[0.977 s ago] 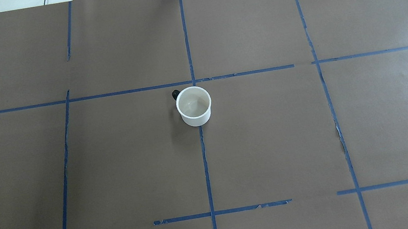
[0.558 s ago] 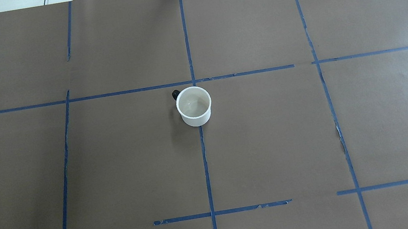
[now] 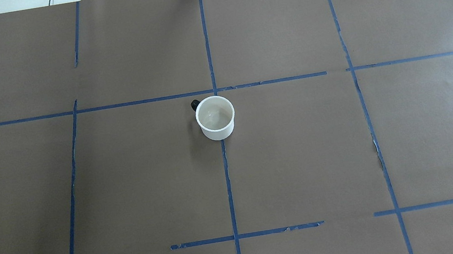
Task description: Flip mug
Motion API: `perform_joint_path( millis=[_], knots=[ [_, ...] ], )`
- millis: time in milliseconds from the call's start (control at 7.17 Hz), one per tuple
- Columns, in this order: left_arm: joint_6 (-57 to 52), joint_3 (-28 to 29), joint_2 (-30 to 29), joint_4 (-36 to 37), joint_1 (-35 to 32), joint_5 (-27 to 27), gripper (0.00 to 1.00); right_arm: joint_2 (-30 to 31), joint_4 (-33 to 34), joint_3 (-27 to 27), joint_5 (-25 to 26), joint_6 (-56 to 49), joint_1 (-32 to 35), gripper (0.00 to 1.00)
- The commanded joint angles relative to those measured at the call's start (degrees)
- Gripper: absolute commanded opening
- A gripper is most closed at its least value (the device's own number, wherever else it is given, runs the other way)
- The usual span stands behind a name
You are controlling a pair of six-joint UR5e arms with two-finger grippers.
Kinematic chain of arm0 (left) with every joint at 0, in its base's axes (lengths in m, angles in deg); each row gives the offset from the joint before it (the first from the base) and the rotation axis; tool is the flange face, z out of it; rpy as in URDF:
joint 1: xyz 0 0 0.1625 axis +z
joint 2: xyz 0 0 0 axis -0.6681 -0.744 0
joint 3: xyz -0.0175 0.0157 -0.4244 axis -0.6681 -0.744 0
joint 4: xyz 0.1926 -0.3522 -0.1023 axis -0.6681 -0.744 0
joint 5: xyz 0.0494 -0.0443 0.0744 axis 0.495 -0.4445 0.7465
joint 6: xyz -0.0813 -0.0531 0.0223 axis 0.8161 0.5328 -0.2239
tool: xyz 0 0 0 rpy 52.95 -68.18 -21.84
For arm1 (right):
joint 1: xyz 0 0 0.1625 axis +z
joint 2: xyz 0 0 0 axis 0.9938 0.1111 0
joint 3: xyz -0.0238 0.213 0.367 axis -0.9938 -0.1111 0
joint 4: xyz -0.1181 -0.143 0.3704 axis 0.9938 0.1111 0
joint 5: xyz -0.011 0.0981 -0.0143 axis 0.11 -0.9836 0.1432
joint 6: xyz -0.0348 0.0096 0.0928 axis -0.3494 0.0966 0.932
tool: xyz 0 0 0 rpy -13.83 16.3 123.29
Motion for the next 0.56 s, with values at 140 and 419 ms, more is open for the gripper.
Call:
perform_joint_path(
  millis=[140,419],
  knots=[
    [-1.82,-0.78,0.32,1.14,-0.25,-0.50,1.00,0.00,0.00,0.00,0.00,0.00,0.00,1.00],
    [-1.82,-1.12,0.06,1.41,-0.25,-0.41,1.00,0.00,0.00,0.00,0.00,0.00,0.00,1.00]
  ],
)
